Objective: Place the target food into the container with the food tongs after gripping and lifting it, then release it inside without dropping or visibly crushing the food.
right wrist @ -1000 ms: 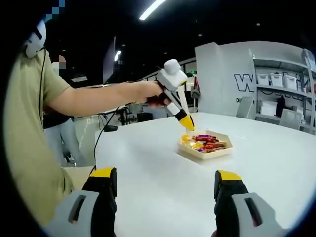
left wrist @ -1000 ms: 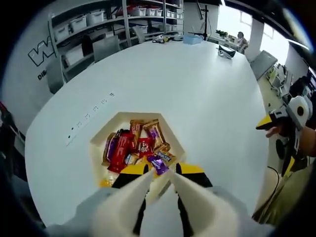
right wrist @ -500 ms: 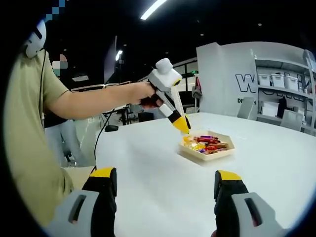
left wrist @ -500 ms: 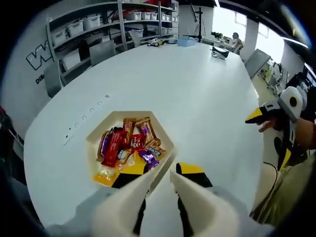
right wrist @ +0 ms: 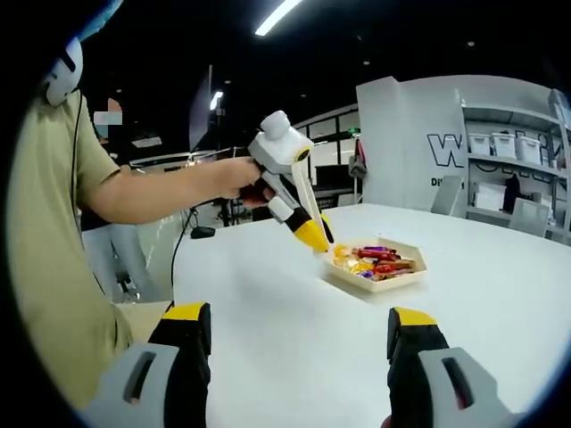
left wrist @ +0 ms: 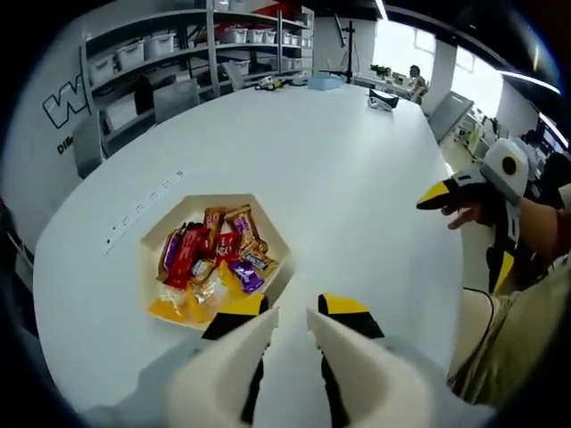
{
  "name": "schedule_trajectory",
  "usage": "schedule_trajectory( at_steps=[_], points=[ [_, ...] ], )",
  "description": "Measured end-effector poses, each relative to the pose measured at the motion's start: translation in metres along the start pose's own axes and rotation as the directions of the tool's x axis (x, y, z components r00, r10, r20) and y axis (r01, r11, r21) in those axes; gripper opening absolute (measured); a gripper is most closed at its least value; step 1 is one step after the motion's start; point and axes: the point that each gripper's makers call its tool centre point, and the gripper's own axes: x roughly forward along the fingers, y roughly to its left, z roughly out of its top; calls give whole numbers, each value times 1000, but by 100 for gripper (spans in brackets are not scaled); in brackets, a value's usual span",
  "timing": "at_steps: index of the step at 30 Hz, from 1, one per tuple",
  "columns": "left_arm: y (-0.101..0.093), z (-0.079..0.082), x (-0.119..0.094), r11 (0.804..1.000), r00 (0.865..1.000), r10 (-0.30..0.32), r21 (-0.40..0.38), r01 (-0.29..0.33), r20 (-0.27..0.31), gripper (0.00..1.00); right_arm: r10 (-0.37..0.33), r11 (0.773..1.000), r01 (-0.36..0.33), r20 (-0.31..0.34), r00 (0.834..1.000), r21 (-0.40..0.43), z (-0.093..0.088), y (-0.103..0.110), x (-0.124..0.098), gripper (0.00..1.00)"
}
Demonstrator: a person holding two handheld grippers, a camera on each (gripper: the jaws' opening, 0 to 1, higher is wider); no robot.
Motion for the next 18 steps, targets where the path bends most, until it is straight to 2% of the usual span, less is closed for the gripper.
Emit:
schedule_trajectory(
  at_steps=[4,18],
  points=[
    [-2,-6,-2,1000,1000,0,0,0,7,21,2,1000,-2,6,1000,-2,2,0,1,80],
    [-21,-17,-5,997,994,-75,-17,77,84,21,15,1000,-15,5,1000,9,1,1,3,79]
  ],
)
